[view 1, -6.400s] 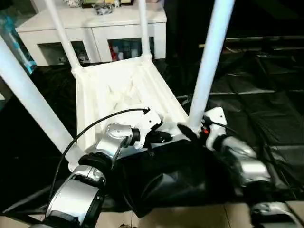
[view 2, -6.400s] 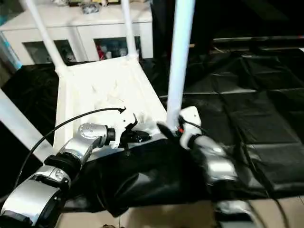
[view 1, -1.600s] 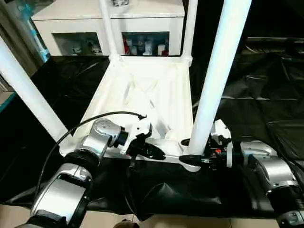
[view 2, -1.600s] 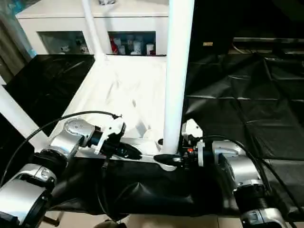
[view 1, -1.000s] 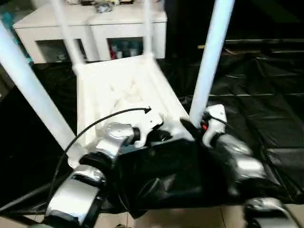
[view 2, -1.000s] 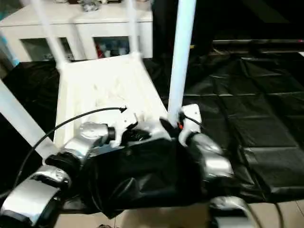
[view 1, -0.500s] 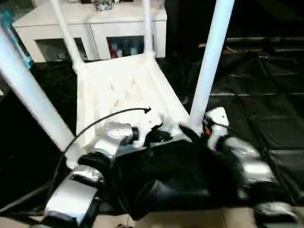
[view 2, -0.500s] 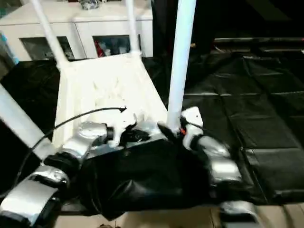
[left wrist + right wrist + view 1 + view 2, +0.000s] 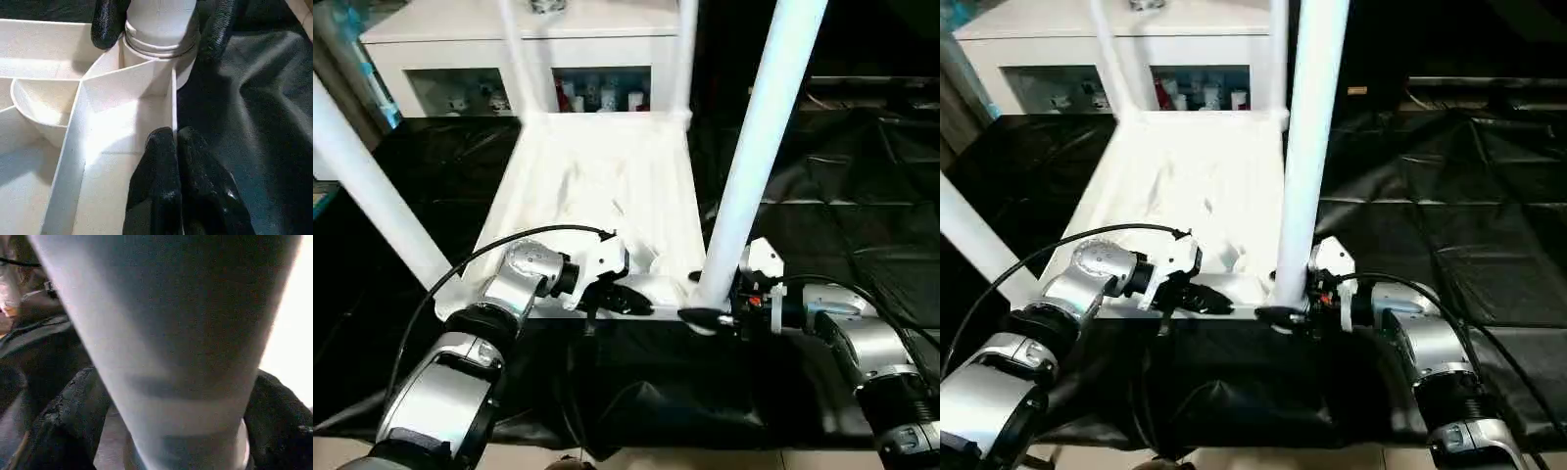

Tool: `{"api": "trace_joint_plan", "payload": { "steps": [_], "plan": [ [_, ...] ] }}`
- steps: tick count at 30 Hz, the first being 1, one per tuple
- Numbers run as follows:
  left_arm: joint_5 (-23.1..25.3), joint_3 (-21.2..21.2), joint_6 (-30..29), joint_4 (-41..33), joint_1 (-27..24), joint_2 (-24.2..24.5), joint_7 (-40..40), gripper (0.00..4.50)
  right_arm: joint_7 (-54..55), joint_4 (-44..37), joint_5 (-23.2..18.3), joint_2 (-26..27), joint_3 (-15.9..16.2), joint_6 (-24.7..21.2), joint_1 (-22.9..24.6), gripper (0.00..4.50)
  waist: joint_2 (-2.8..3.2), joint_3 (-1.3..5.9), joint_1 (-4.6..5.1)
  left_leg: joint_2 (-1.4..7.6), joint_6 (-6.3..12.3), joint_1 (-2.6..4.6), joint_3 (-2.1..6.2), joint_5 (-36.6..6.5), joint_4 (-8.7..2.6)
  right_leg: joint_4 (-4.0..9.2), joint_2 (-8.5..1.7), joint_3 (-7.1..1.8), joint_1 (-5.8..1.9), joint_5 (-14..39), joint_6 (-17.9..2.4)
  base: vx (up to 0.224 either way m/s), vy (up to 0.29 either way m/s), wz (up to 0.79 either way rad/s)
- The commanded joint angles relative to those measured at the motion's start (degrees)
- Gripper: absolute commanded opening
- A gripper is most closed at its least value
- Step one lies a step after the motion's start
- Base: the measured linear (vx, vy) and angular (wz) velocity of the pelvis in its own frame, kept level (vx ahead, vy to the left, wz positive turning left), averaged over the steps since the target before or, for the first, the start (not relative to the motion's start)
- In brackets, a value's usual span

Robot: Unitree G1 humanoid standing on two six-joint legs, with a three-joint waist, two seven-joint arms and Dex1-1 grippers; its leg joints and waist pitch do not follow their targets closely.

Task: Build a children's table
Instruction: Rotate leg to tighten

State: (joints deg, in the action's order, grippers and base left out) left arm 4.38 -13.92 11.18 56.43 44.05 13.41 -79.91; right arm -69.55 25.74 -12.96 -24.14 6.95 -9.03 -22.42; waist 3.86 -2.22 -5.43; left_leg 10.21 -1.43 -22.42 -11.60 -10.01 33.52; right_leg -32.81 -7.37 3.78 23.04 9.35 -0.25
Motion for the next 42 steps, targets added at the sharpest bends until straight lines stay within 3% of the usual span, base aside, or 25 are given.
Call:
{"api": "trace_joint_plan", "payload": {
  "steps": [1, 5, 6, 9, 10, 11, 13, 16, 17, 19, 22, 26, 27, 30, 31, 33, 34, 35, 38, 40, 42],
  "plan": [
    [0.67, -1.34, 0.04, -0.29, 0.49, -0.13, -1.47, 0.00, -1.69, -1.58, -1.01, 0.24, 0.90, -1.32, 0.50, 3.42, -1.06, 3.45, 0.09, 3.11, 3.88, 1.52, 1.00, -16.38, -4.48, 3.02, -1.72, -1.42, -2.39, 12.66, -14.22, 0.000, 0.000, 0.00],
    [-0.11, -0.98, -0.45, -1.04, -0.06, -0.57, -1.25, 0.00, -2.33, -2.60, -1.77, 0.87, 1.32, -2.54, 1.04, 3.03, -1.10, 3.34, -0.01, 3.06, 2.62, 1.56, 1.08, -17.69, -4.63, 3.31, -1.86, -1.58, -2.30, 15.49, -13.13, 0.000, 0.000, 0.00],
    [-0.30, -0.77, -0.47, -1.12, -0.18, -0.73, -0.89, 0.00, -2.41, -2.81, -1.89, 1.05, 1.41, -2.74, 1.23, 3.03, -0.80, 3.40, -0.07, 3.08, 2.51, 1.53, 1.11, -17.45, -4.63, 3.22, -1.86, -1.57, -2.28, 15.03, -13.11, 0.000, 0.000, 0.00],
    [-1.05, 0.51, -0.67, -1.05, -0.27, -2.03, 2.85, 0.00, 3.21, -1.78, -1.03, 3.45, 0.44, -2.04, 1.77, 2.77, -0.87, 3.49, 0.00, 3.07, 2.51, 1.38, 1.16, -16.84, -4.65, 3.02, -1.77, -1.51, -2.31, 12.85, -13.41, 0.000, 0.000, 0.00],
    [-1.08, 0.72, -0.81, -0.97, -0.23, -2.36, 3.88, 0.00, 5.34, -1.11, -0.45, 4.18, 0.10, -1.70, 1.72, 2.71, -0.35, 3.49, -0.06, 3.11, 2.17, 1.43, 1.19, -16.89, -4.69, 2.99, -1.80, -1.53, -2.21, 12.72, -13.37, 0.000, 0.000, 0.00],
    [-1.06, 0.87, -0.95, -0.90, -0.17, -2.62, 4.74, 0.00, 7.27, -0.46, 0.13, 4.81, -0.20, -1.39, 1.63, 2.65, -0.67, 3.28, 0.30, 3.00, 1.63, 1.33, 1.18, -18.29, -4.87, 3.16, -1.66, -1.46, -2.19, 13.84, -13.10, 0.000, 0.000, 0.00],
    [-0.81, 1.31, -1.64, -0.47, 0.02, -3.52, 7.79, 0.00, 13.10, 1.22, 2.06, 6.59, -0.76, -0.71, 1.47, 2.62, -0.60, 3.17, 0.47, 2.87, 0.68, 1.64, 1.21, -20.64, -4.99, 3.66, -1.78, -1.45, -2.04, 17.98, -12.06, 0.000, 0.000, 0.00],
    [-0.15, 2.14, -2.86, 0.87, 0.68, -6.26, 15.23, 0.00, 27.62, 6.38, 4.00, 11.69, -3.87, -0.42, 0.19, 2.59, -0.45, 2.76, 1.67, 2.52, -1.69, 1.57, 1.79, -24.75, -5.36, 4.32, -1.94, -1.27, -1.88, 25.41, -9.57, 0.000, 0.000, 0.00],
    [0.12, 2.14, -3.01, 0.96, 0.72, -6.97, 16.87, 0.00, 31.09, 7.36, 4.16, 13.00, -4.84, -0.74, -0.21, 2.59, -0.50, 2.72, 2.19, 2.41, -2.03, 1.93, 1.89, -26.31, -5.37, 4.81, -1.88, -1.27, -1.50, 27.90, -8.58, 0.000, 0.000, 0.00],
    [0.45, 2.13, -3.48, 0.93, 0.72, -8.55, 19.67, 0.00, 37.22, 9.39, 4.31, 15.44, -6.47, -1.03, -1.18, 2.59, -0.12, 2.59, 2.95, 2.30, -2.21, 1.98, 2.15, -28.11, -5.39, 5.12, -1.82, -1.20, -1.33, 30.29, -7.57, 0.000, 0.000, 0.00],
    [0.59, 1.88, -4.06, 0.56, 0.54, -11.44, 23.02, 0.00, 44.45, 12.62, 4.93, 18.76, -7.59, -0.22, -2.97, 2.59, -0.12, 2.54, 4.05, 2.16, -2.26, 1.93, 2.30, -29.71, -5.47, 5.56, -1.66, -0.97, -1.03, 31.77, -6.39, 0.000, 0.000, 0.00],
    [1.15, 0.68, -4.19, -0.24, -0.08, -14.02, 24.60, 0.00, 44.02, 13.96, 5.93, 21.95, -6.14, 2.99, -4.26, 2.59, -0.11, 2.85, 4.35, 2.11, -0.87, 1.90, 2.15, -28.95, -5.47, 5.77, -1.58, -0.98, -1.12, 29.41, -6.45, 0.000, 0.000, 0.00],
    [1.33, 0.44, -4.11, -0.37, -0.19, -14.35, 24.65, 0.00, 42.93, 13.54, 5.16, 22.64, -6.15, 3.26, -4.41, 3.15, -0.05, 2.85, 4.33, 2.15, -0.64, 1.99, 2.10, -28.72, -5.51, 5.77, -1.54, -1.01, -1.10, 28.70, -6.81, 0.000, 0.000, 0.00],
    [1.67, 0.24, -3.74, -0.31, -0.13, -13.99, 24.30, 0.00, 39.59, 12.25, 4.15, 22.35, -5.71, 3.89, -4.70, 3.35, -0.17, 2.95, 4.27, 2.33, 0.12, 1.67, 1.96, -26.90, -5.69, 5.34, -1.42, -1.09, -1.48, 24.47, -8.41, 0.000, 0.000, 0.00],
    [1.84, 0.20, -3.46, -0.26, -0.08, -13.46, 24.02, 0.00, 38.06, 11.93, 3.87, 21.77, -5.55, 3.99, -4.81, 3.45, -0.66, 2.98, 4.24, 2.32, 0.39, 1.57, 1.87, -26.56, -5.66, 5.28, -1.48, -1.15, -1.58, 24.12, -8.70, 0.000, 0.000, 0.00],
    [1.93, 0.14, -3.44, -0.27, -0.06, -12.96, 23.60, 0.00, 36.30, 11.68, 3.52, 21.17, -5.32, 3.85, -4.89, 3.65, -0.62, 2.99, 4.14, 2.35, 0.68, 1.57, 1.83, -26.02, -5.64, 5.23, -1.51, -1.20, -1.64, 23.90, -8.87, 0.000, 0.000, 0.00],
    [2.20, -0.21, -3.07, -0.32, -0.08, -11.38, 21.69, 0.00, 30.88, 10.24, 3.42, 18.80, -3.67, 3.92, -4.53, 3.65, -1.01, 3.09, 4.02, 2.36, 1.26, 1.44, 1.75, -25.02, -5.53, 5.08, -1.59, -1.24, -1.85, 23.19, -9.12, 0.000, 0.000, 0.00],
    [2.20, -0.21, -3.07, -0.32, -0.08, -11.38, 21.69, 0.00, 30.88, 10.24, 3.42, 18.80, -3.67, 3.92, -4.53, 3.65, -0.82, 3.12, 3.78, 2.44, 1.88, 1.26, 1.70, -23.74, -5.46, 4.93, -1.66, -1.27, -2.06, 21.99, -9.41, 0.000, 0.000, 0.00],
    [2.59, -1.23, -2.59, -0.60, -0.05, -7.95, 15.50, 0.00, 20.21, 6.02, 2.35, 13.60, -1.31, 2.41, -3.11, 3.65, -1.01, 3.32, 3.08, 2.64, 3.59, 1.00, 1.35, -19.18, -5.19, 4.32, -1.47, -1.25, -2.45, 17.20, -10.67, 0.000, 0.000, 0.00],
    [3.00, -1.88, -2.01, -0.60, 0.06, -6.35, 12.78, 0.00, 16.16, 4.19, 1.50, 11.35, -0.76, 1.41, -2.47, 3.65, -1.32, 3.44, 2.54, 2.74, 4.76, 1.16, 1.00, -16.90, -4.84, 4.01, -1.54, -1.32, -2.33, 14.35, -11.98, 0.000, 0.000, 0.00],
    [3.33, -2.51, -1.23, -0.63, 0.18, -4.50, 9.48, 0.00, 11.24, 2.18, 0.53, 8.49, -0.08, 0.20, -1.73, 3.65, -1.10, 3.51, 2.12, 2.79, 5.44, 1.15, 0.94, -15.32, -4.60, 3.69, -1.69, -1.34, -2.37, 13.12, -12.79, 0.000, 0.000, 0.00]
  ]
}}
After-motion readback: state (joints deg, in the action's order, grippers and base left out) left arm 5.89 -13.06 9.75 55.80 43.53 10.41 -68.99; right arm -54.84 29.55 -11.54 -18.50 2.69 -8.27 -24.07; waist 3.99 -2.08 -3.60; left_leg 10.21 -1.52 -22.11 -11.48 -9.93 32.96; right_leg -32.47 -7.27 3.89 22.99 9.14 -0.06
